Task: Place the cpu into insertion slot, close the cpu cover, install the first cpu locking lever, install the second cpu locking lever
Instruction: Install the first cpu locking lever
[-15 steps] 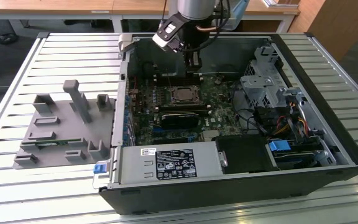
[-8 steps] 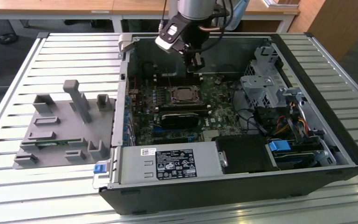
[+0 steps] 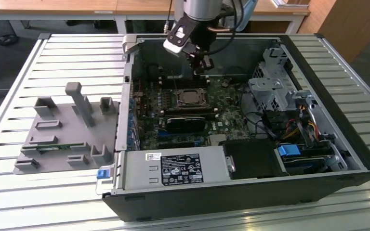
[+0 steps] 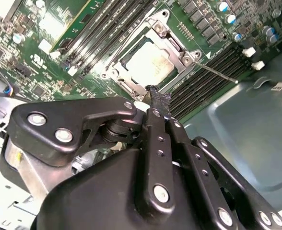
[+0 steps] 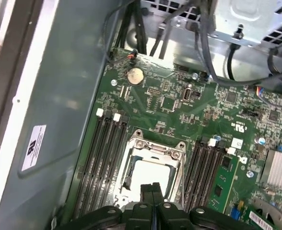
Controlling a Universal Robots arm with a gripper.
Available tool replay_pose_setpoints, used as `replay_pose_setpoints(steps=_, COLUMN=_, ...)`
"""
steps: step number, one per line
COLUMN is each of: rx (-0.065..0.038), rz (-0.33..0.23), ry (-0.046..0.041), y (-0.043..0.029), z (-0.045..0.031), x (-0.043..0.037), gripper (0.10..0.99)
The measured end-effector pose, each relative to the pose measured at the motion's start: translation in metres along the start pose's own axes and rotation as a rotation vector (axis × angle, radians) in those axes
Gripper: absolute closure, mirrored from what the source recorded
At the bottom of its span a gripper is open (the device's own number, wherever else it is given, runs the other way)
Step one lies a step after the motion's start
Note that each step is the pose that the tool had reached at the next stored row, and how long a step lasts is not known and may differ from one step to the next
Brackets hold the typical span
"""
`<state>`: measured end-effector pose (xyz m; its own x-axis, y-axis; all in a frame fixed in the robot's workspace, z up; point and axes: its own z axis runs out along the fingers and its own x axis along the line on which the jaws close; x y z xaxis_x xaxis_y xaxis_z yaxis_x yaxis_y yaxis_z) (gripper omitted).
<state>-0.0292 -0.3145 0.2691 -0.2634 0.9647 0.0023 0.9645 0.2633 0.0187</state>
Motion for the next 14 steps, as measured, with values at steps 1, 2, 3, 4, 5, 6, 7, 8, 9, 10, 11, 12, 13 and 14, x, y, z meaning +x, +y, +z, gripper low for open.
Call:
replay_pose_setpoints(steps=1, rx=0.0, rz=-0.011, ry=0.0002, y=0.0, z=0.0001, x=0.0, gripper=0.98)
replay_pose_setpoints(steps=2, rx=0.0, rz=-0.025, ry=0.0005, y=0.0, z=0.0001, x=0.0, gripper=0.98)
replay_pose_setpoints(steps=3, rx=0.0, rz=-0.041, ry=0.0008, y=0.0, z=0.0002, x=0.0, gripper=0.98)
replay_pose_setpoints(steps=4, rx=0.0, rz=-0.057, ry=0.0011, y=0.0001, z=0.0002, x=0.0, gripper=0.98)
replay_pose_setpoints(steps=5, rx=0.0, rz=-0.072, ry=0.0013, y=0.0001, z=0.0002, x=0.0, gripper=0.98)
replay_pose_setpoints(steps=6, rx=0.0, rz=-0.087, ry=0.0016, y=0.0001, z=0.0003, x=0.0, gripper=0.98)
replay_pose_setpoints(steps=7, rx=0.0, rz=-0.105, ry=0.002, y=0.0001, z=0.0003, x=0.0, gripper=0.98)
replay_pose_setpoints(steps=8, rx=0.0, rz=-0.121, ry=0.0023, y=0.0001, z=0.0003, x=0.0, gripper=0.98)
replay_pose_setpoints(steps=9, rx=0.0, rz=-0.138, ry=0.0027, y=0.0001, z=0.0004, x=0.0, gripper=0.98)
replay_pose_setpoints(steps=10, rx=0.0, rz=-0.156, ry=0.003, y=0.0001, z=0.0004, x=0.0, gripper=0.98)
replay_pose_setpoints(steps=11, rx=0.0, rz=-0.174, ry=0.0033, y=0.0001, z=0.0005, x=0.0, gripper=0.98)
replay_pose_setpoints(steps=12, rx=0.0, rz=-0.192, ry=0.0036, y=0.0001, z=0.0006, x=0.0, gripper=0.98)
replay_pose_setpoints(steps=13, rx=0.0, rz=-0.21, ry=0.0039, y=0.0001, z=0.0008, x=0.0, gripper=0.98)
replay_pose_setpoints(steps=14, rx=0.0, rz=-0.23, ry=0.0043, y=0.0001, z=0.001, x=0.0, gripper=0.98)
